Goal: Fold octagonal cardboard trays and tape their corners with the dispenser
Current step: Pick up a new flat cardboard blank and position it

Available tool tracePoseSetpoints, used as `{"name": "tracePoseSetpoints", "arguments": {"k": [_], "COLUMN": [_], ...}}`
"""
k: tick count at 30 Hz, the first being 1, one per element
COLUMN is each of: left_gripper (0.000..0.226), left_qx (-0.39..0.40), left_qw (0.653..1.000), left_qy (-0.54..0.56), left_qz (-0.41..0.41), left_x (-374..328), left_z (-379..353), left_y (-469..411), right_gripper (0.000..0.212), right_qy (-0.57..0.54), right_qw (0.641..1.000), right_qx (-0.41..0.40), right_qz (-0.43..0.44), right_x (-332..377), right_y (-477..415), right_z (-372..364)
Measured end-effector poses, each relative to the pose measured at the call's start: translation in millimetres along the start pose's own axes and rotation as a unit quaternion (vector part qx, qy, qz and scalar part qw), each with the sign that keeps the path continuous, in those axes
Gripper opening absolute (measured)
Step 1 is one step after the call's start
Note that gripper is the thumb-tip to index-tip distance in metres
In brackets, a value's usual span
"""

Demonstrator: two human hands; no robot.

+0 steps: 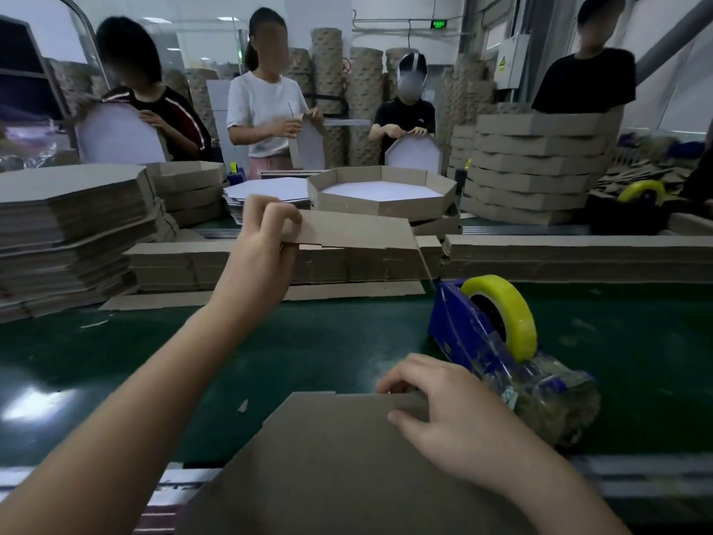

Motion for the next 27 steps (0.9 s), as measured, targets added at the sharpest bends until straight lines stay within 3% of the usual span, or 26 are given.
{"name": "tracePoseSetpoints", "arguments": {"k": [3, 5, 9, 11, 13, 18, 21, 27], "left_gripper": [0.034, 0.036, 0.035, 0.05, 0.067, 0.096, 0.072, 0.057], "left_qx": [-0.068, -0.078, -0.051, -0.049, -0.048, 0.008, 0.02, 0.058], "left_qw": [0.997, 0.995, 0.993, 0.993, 0.994, 0.997, 0.999, 0.996], "left_qy": [-0.001, 0.01, 0.0, 0.024, 0.077, 0.069, 0.005, -0.063], "left_qz": [-0.034, -0.056, -0.104, -0.101, -0.064, 0.034, 0.038, 0.018], "left_x": [-36, -66, -117, -126, -125, -105, -93, -87], "left_z": [40, 56, 62, 60, 54, 27, 25, 22], "left_y": [-3, -4, 2, 9, 21, 73, 93, 104], "right_gripper": [0.041, 0.055, 0.063, 0.044, 0.029, 0.03, 0.037, 0.03], "right_qy": [-0.064, -0.229, -0.539, -0.612, -0.598, -0.549, -0.53, -0.525], "right_qw": [0.998, 0.972, 0.838, 0.781, 0.778, 0.777, 0.767, 0.738], "right_qx": [-0.014, -0.017, -0.028, -0.11, -0.194, -0.306, -0.361, -0.419], "right_qz": [0.023, 0.054, 0.084, 0.048, 0.008, 0.005, 0.011, -0.06], "right_x": [11, 30, 58, 52, 43, 20, 5, -45], "right_y": [1, 4, 3, 5, 10, 35, 57, 99], "right_z": [8, 21, 45, 58, 66, 100, 133, 150]}}
Point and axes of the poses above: each hand's wrist, its own y-axis away from the middle knuckle, its own z-axis out of the back of the hand, x = y × z, the point moved 9 cm from there along -y, towards the middle knuckle, and after that the axes turned 12 degrees about -z, right-handed, at the moved point
